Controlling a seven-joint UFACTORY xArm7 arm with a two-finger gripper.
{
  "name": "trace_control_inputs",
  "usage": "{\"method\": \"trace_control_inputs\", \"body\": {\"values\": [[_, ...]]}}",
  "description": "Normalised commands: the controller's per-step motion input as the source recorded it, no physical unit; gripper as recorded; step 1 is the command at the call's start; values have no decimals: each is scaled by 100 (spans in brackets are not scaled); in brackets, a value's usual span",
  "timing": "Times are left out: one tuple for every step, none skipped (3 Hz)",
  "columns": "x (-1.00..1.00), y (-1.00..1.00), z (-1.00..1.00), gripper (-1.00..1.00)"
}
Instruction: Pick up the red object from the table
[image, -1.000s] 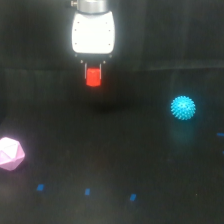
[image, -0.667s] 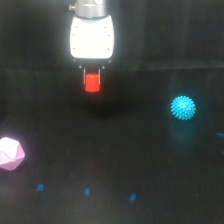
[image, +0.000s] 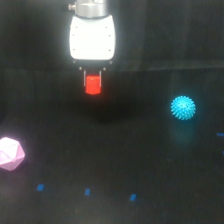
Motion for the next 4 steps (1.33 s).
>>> {"method": "trace_control_inputs", "body": {"values": [[1,-29,23,-70],[0,-83,37,-100],[0,-41,18,-100],[-26,-100,-7,-100]]}}
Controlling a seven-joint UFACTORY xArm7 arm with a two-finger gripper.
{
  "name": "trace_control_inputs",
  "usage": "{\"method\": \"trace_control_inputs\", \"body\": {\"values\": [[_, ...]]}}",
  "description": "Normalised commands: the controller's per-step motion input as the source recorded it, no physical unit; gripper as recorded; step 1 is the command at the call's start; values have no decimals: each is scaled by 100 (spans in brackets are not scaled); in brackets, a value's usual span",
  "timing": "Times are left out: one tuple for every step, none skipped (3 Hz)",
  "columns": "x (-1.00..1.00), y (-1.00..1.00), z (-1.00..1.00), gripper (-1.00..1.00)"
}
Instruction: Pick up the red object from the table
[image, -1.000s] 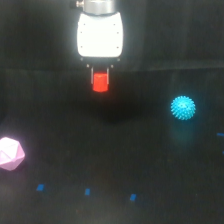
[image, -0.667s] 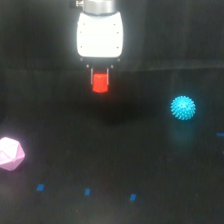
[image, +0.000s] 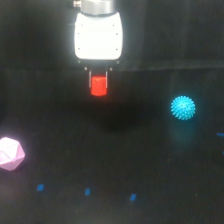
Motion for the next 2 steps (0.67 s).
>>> {"method": "trace_control_inputs", "body": {"values": [[45,-41,40,-75],[-7,-13,-32,-96]]}}
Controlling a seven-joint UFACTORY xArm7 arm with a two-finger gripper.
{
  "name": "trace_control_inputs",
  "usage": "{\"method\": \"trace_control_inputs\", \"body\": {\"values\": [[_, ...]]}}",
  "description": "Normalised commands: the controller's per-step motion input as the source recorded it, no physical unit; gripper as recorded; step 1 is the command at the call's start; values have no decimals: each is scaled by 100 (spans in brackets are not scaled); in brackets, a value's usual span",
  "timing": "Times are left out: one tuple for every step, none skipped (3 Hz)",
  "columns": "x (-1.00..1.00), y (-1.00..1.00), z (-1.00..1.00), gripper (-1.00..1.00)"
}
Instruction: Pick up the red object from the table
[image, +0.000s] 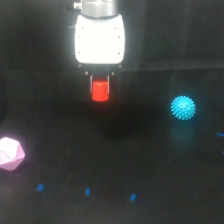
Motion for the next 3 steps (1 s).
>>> {"method": "trace_control_inputs", "body": {"values": [[5,-26,-42,-93],[13,4,-47,-94],[21,-9,46,-100]]}}
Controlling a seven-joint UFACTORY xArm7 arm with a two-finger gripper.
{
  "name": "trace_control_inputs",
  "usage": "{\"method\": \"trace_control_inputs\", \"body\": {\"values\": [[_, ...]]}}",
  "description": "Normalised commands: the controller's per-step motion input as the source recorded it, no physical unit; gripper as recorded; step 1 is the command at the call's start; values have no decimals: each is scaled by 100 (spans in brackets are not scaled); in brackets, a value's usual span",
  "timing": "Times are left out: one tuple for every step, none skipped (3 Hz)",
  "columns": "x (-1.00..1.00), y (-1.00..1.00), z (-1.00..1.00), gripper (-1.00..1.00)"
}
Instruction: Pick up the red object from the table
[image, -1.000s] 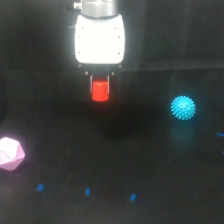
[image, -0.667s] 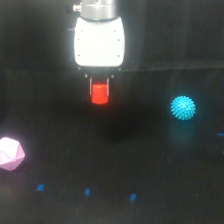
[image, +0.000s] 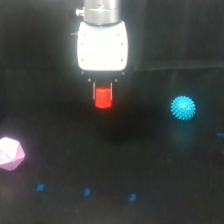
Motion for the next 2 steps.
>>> {"method": "trace_control_inputs", "body": {"values": [[-17,-54,-30,-87],[3,-5,-36,-100]]}}
